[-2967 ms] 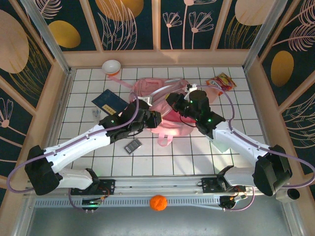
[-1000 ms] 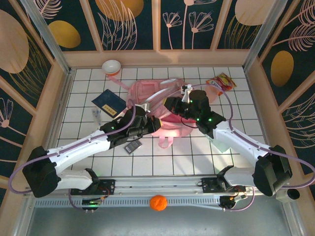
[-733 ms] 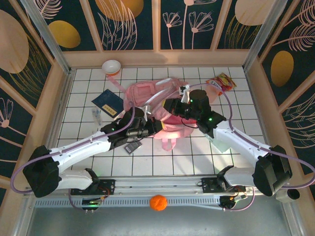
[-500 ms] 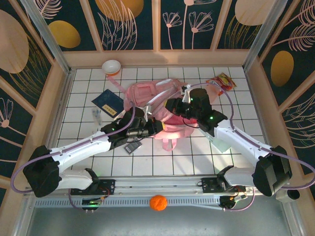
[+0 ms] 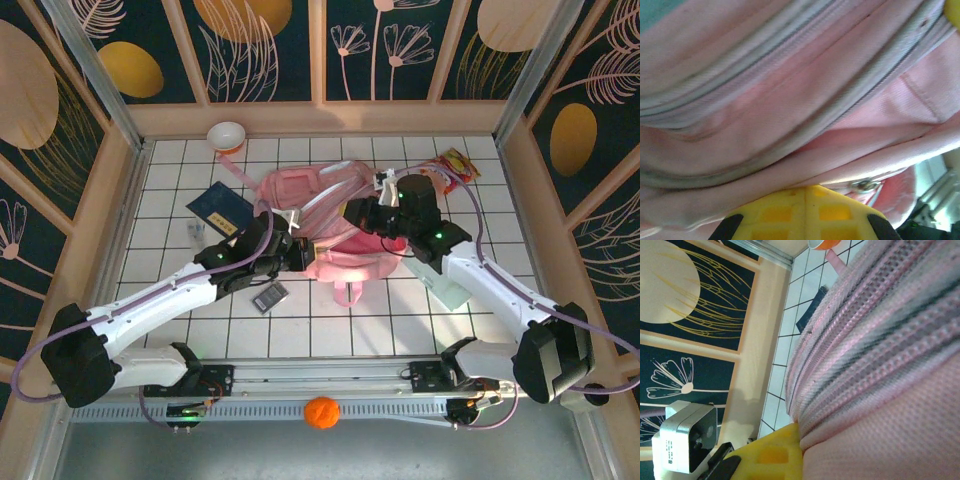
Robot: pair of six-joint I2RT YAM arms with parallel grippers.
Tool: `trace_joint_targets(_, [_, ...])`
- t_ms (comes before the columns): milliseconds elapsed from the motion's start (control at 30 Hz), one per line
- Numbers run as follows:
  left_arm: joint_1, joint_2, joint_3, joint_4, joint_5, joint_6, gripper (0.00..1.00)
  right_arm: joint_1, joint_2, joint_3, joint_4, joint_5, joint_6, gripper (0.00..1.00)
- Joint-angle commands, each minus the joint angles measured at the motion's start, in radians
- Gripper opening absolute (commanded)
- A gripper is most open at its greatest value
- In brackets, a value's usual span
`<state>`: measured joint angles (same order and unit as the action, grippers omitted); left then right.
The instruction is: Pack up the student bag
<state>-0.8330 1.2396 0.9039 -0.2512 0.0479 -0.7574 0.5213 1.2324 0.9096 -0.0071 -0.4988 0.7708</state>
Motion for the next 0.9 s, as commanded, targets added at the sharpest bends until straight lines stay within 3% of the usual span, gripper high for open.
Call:
trace_joint_targets(0, [0.021, -0.012, 0.028, -0.119, -0.144, 0.091, 0.00, -0.015, -0.060, 0.053, 0.056, -0.058, -0.014, 0.00])
trace_joint_targets(100, [0.021, -0.015, 0.041, -0.097, -0.089, 0.121, 0.01, -0.013, -0.060, 0.055, 0.050, -0.039, 0.010, 0.00])
trace_joint_targets(133, [0.022, -0.017, 0.039, -0.067, -0.041, 0.119, 0.12, -0.011, -0.062, 0.055, 0.047, -0.014, 0.031, 0.00])
trace_joint_targets(233, [0.010, -0.015, 0.050, -0.002, 0.042, 0.074, 0.28, 0.011, -0.060, 0.049, 0.073, 0.058, 0.091, 0.00])
trace_joint_targets(400, [-0.110, 0.037, 0.166, -0.100, -0.145, 0.135, 0.43, 0.058, -0.048, 0.060, 0.077, 0.181, 0.172, 0.00])
trace_joint_targets(500, [-0.137, 0.090, 0.207, -0.167, -0.217, 0.131, 0.50, 0.070, -0.044, 0.049, 0.110, 0.205, 0.224, 0.00])
trace_joint_targets(700, [-0.163, 0.156, 0.249, -0.246, -0.333, 0.127, 0.53, 0.077, -0.036, 0.064, 0.108, 0.207, 0.230, 0.00])
trace_joint_targets(867, [-0.185, 0.189, 0.265, -0.270, -0.315, 0.116, 0.53, 0.080, -0.033, 0.076, 0.086, 0.231, 0.246, 0.00])
